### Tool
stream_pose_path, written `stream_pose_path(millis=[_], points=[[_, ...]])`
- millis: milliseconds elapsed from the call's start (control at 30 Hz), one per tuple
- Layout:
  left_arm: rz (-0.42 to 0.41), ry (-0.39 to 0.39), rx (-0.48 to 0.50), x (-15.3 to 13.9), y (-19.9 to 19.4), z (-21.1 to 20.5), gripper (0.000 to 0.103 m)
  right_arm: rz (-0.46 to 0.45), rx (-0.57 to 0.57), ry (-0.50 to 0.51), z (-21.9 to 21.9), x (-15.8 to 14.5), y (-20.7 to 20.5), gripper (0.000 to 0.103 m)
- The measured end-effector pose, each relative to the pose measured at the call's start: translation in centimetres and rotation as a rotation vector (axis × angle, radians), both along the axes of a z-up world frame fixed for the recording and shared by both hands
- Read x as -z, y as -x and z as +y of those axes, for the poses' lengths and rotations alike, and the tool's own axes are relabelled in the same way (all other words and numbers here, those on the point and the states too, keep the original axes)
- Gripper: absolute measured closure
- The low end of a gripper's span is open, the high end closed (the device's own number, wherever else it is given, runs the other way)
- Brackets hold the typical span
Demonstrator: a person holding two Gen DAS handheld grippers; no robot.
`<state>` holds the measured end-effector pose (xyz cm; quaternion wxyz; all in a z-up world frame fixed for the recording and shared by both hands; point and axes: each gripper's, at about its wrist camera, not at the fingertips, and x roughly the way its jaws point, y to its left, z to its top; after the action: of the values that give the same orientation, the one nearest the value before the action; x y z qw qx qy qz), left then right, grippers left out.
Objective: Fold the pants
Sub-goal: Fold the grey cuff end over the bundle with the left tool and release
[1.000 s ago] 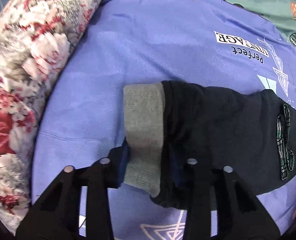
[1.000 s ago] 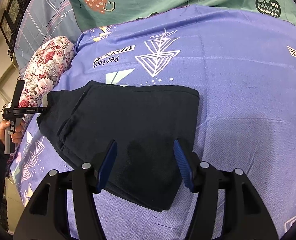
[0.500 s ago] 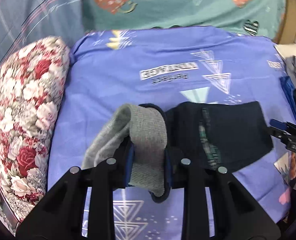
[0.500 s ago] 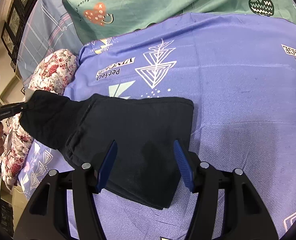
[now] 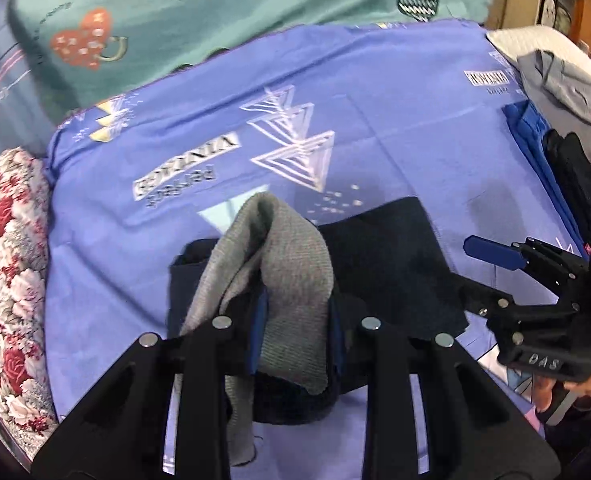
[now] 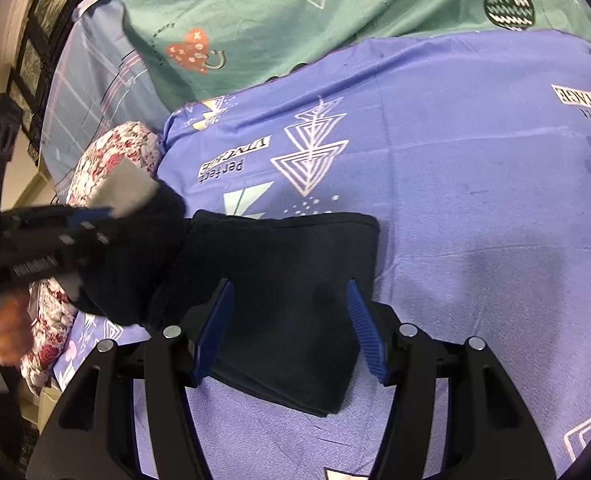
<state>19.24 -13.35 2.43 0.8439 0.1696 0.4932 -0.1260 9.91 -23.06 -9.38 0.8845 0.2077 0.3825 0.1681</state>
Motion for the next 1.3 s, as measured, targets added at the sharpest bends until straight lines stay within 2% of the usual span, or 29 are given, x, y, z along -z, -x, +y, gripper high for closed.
stream_pose_path(millis=[167, 267, 433, 533, 667, 800, 967, 1033, 1067, 1167, 1300], points=[[0.046, -0.030, -0.013, 3.3, -1.2, -3.0, 0.076, 0.063, 0.072, -0.011, -1.7, 0.6, -0.2, 0.044], [0.047, -0.053, -0.030, 3.9, -1.4, -3.9, 0.076, 0.094, 0.132, -0.041, -3.3, 1.1, -0.3, 0.044], [-0.043, -0.109, -0.048, 1.3, -0.4, -4.3, 0.076, 0.105, 0.169, -0.087, -4.8, 1.2, 0.1, 0.044], [-0.042, -0.110, -0.035, 0.0, 0.2, -4.3, 0.076, 0.106, 0.160, -0.099, -4.8, 1.1, 0.1, 0.044], [-0.038, -0.131, -0.019, -0.1, 0.5, -5.7, 0.076, 0.098, 0.140, -0.127, -4.8, 0.7, 0.5, 0.044], [-0.005, -0.110, -0.017, 1.1, -0.1, -7.5, 0.076, 0.087, 0.164, -0.113, -5.2, 0.4, 0.6, 0.044], [0.061, -0.083, -0.032, 3.5, -1.2, -8.6, 0.074, 0.121, 0.211, -0.105, -6.1, 1.1, 0.5, 0.043], [0.101, -0.037, -0.033, 4.3, -1.7, -8.6, 0.072, 0.134, 0.243, -0.091, -6.6, 1.3, 0.5, 0.043], [0.123, 0.000, -0.040, 4.7, -1.9, -8.5, 0.069, 0.138, 0.253, -0.090, -6.8, 1.4, 0.5, 0.043], [0.134, 0.051, -0.061, 4.9, -2.1, -8.4, 0.048, 0.144, 0.304, -0.079, -7.5, 1.6, 0.6, 0.043], [0.157, 0.115, -0.046, 3.7, -1.7, -8.0, 0.047, 0.139, 0.326, -0.109, -8.6, 1.8, 0.8, 0.042]])
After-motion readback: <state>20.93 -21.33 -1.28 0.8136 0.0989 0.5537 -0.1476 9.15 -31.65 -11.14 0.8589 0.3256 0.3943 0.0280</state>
